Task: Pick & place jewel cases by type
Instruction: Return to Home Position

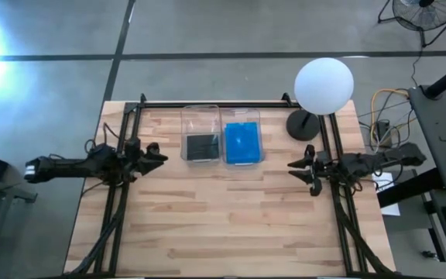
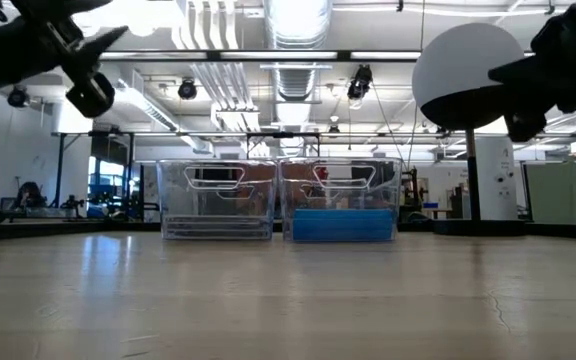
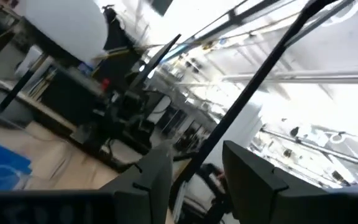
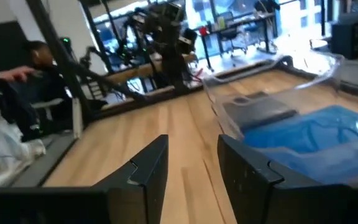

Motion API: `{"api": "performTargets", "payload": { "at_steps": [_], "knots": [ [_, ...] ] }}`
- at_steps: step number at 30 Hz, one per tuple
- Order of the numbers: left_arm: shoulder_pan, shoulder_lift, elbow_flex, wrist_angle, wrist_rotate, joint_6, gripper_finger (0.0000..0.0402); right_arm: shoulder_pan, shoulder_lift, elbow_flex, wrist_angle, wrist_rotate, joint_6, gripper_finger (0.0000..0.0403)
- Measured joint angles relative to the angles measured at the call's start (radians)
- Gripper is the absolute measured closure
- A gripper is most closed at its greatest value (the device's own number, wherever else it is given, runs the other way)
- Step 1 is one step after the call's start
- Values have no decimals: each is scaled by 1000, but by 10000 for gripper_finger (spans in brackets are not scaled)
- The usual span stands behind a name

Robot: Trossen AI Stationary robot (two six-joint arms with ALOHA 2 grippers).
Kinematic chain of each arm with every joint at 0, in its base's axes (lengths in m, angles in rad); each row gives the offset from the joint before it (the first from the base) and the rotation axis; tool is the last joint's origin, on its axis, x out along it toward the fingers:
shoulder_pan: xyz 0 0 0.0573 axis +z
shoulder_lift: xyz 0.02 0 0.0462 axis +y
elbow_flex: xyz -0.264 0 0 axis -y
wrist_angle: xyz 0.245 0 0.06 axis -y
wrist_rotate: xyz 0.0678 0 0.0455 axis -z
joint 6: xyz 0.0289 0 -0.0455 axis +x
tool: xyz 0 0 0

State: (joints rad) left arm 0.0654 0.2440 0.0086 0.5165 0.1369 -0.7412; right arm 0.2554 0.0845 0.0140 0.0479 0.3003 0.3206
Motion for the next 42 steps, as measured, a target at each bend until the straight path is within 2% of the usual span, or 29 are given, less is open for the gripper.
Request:
{"api": "performTargets", "payload": {
  "at_steps": [5, 14, 17, 23, 26, 32, 36, 42],
  "knots": [
    [0, -55, 0, -37, 0, 0, 278, 0, -85, -5, 6, -11, 0, 264],
    [2, -243, -1, -111, 1, 0, 278, 0, -85, -5, 4, -11, 1, 272],
    [2, -243, -2, -65, -1, 0, 278, 0, -85, -5, 4, -12, 1, 273],
    [2, -243, -2, -96, 0, 0, 278, 0, -85, -5, 3, -12, 1, 267],
    [2, -243, -2, -169, 0, 1, 278, 0, -85, -5, 3, -12, 1, 267],
    [4, -244, -2, -479, -1, 0, 278, 0, -85, -5, 3, -12, 1, 274],
    [3, -244, -2, -491, -66, 1, 278, 0, -85, -5, 3, -12, 1, 275],
    [3, -244, -3, -492, -72, 1, 278, 0, -85, -5, 3, -12, 1, 268]
  ]
}}
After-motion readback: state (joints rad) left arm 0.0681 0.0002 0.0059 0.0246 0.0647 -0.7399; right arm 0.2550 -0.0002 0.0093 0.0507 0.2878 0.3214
